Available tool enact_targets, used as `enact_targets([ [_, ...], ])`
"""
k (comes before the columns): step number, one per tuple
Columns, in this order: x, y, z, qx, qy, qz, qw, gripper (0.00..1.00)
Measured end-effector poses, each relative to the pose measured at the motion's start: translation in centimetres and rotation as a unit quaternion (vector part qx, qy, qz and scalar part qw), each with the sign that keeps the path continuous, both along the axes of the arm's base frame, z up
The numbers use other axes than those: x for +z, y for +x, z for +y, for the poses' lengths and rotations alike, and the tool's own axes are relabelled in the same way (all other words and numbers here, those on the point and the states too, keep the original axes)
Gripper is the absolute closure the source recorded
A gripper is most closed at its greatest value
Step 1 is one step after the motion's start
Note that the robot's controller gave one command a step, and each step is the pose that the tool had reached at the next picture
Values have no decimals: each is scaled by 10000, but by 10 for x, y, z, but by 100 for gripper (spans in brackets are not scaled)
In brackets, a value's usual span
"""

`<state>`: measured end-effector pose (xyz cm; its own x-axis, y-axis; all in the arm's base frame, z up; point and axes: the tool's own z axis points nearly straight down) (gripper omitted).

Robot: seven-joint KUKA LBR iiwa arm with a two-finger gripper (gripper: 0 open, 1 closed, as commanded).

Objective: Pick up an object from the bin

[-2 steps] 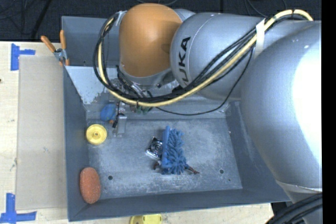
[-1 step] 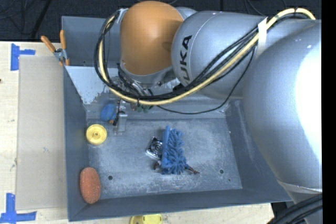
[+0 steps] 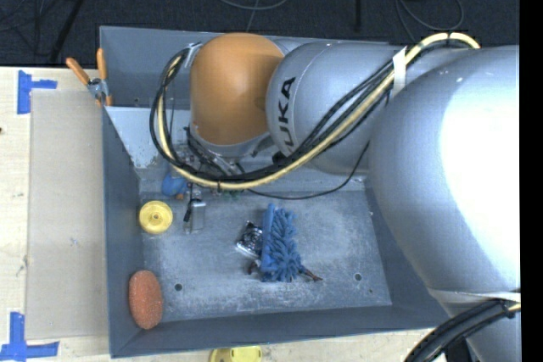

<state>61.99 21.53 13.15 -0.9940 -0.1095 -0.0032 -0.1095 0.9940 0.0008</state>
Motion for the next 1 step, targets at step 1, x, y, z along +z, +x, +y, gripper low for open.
enact_targets([
  [1,-48,-8,6,771,15,-12,9970,0],
])
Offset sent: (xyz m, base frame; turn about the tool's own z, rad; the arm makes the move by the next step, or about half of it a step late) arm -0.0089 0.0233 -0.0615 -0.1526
